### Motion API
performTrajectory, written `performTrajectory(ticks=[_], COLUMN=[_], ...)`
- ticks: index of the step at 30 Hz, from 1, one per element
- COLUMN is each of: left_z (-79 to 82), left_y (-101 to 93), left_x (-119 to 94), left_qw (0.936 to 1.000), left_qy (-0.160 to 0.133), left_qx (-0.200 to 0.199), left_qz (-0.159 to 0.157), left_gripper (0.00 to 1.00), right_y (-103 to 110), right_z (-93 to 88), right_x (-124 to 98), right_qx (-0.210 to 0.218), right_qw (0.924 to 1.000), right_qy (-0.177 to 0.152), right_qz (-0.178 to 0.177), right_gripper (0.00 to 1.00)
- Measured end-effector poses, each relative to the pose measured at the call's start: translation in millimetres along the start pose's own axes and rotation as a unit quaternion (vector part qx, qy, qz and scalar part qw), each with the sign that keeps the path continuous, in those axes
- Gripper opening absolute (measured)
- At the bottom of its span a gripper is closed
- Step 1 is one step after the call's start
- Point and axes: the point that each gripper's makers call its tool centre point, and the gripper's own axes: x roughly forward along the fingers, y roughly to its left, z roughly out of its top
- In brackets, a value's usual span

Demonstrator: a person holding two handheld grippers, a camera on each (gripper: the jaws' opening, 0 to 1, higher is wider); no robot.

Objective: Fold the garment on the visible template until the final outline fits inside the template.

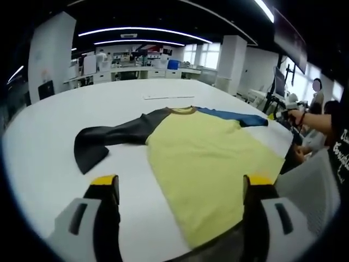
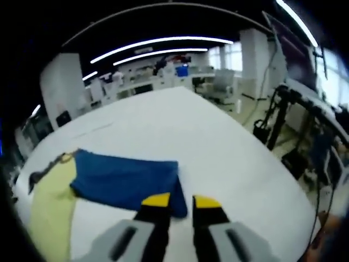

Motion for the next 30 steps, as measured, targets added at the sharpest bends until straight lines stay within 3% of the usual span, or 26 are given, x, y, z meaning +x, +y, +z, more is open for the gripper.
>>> performTrajectory(ticks=[7, 14, 16, 18, 23, 25, 30], left_z=[0.0, -0.7, -1.5, -1.4, 0.3, -0.2, -0.7], left_y=[1.3, 2.7, 3.2, 2.7, 3.0, 3.0, 1.1], left_x=[-1, -3, -4, -4, -5, -5, -6], left_qw=[1.0, 1.0, 0.9999, 0.9999, 0.9999, 1.0, 1.0], left_qy=[-0.001, 0.003, 0.005, 0.005, 0.002, 0.003, 0.004], left_qx=[-0.002, -0.003, 0.0, -0.001, -0.002, -0.002, -0.002], left_qz=[0.003, 0.008, 0.009, 0.01, 0.01, 0.008, 0.007], left_gripper=[0.9, 0.9, 0.9, 0.89, 0.89, 0.88, 0.86], right_y=[1, -1, 6, 8, 8, 9, 5], right_z=[-26.1, -21.4, -23.6, -24.5, -24.1, -25.6, -26.1], right_x=[7, 10, 10, 12, 13, 11, 11], right_qx=[-0.016, -0.079, -0.068, -0.023, -0.03, 0.005, 0.015], right_qw=[0.9992, 0.9958, 0.9966, 0.9987, 0.9979, 0.9981, 0.998], right_qy=[0.036, 0.042, 0.043, 0.043, 0.055, 0.059, 0.059], right_qz=[-0.009, -0.02, -0.017, -0.015, -0.016, -0.016, -0.014], right_gripper=[0.12, 0.11, 0.07, 0.05, 0.05, 0.04, 0.0])
